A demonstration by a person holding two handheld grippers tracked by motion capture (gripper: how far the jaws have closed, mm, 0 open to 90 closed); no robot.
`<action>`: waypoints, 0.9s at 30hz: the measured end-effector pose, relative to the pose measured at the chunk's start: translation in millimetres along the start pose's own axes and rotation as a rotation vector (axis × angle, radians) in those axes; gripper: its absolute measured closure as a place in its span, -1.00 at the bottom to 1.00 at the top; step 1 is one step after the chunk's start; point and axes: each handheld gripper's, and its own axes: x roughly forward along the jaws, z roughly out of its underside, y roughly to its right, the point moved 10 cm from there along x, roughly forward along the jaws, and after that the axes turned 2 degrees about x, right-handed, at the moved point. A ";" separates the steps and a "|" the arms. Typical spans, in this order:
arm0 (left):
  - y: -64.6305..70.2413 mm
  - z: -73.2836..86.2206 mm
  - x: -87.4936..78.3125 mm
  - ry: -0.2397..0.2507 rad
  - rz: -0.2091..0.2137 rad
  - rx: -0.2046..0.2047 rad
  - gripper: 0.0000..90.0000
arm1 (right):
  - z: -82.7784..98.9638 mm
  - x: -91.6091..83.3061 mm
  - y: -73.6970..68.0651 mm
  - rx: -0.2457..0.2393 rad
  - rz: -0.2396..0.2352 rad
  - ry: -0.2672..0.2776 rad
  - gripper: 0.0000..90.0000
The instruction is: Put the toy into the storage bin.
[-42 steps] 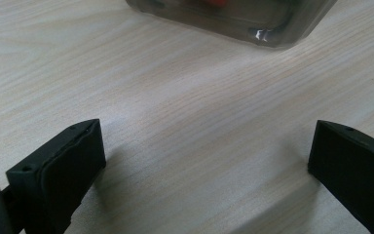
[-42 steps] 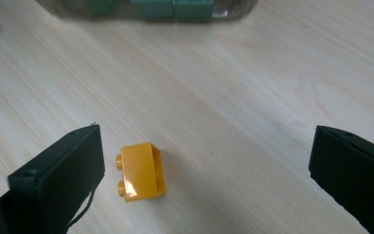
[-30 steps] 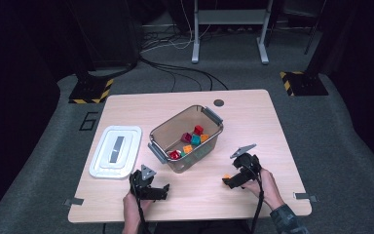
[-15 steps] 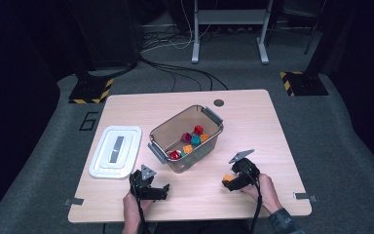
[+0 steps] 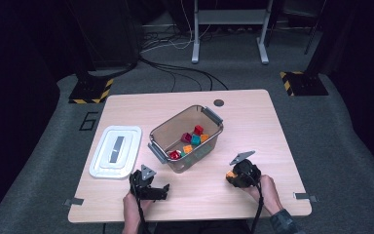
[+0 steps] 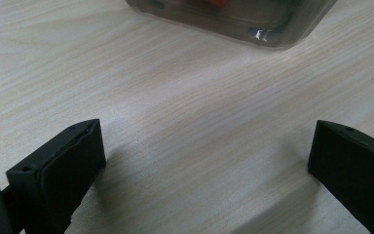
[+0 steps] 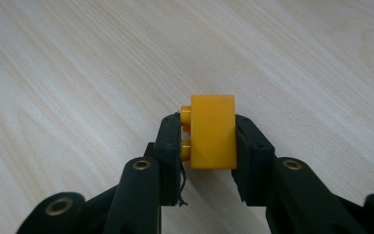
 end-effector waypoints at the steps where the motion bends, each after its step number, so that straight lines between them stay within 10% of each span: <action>1: 0.0 0.0 0.0 0.000 0.000 0.000 -1.00 | 0.0 0.0 0.0 0.000 0.000 0.000 0.49; 27: 0.0 0.0 0.0 0.000 0.000 0.000 -1.00 | -35.1 -22.0 33.6 0.048 0.019 0.065 0.50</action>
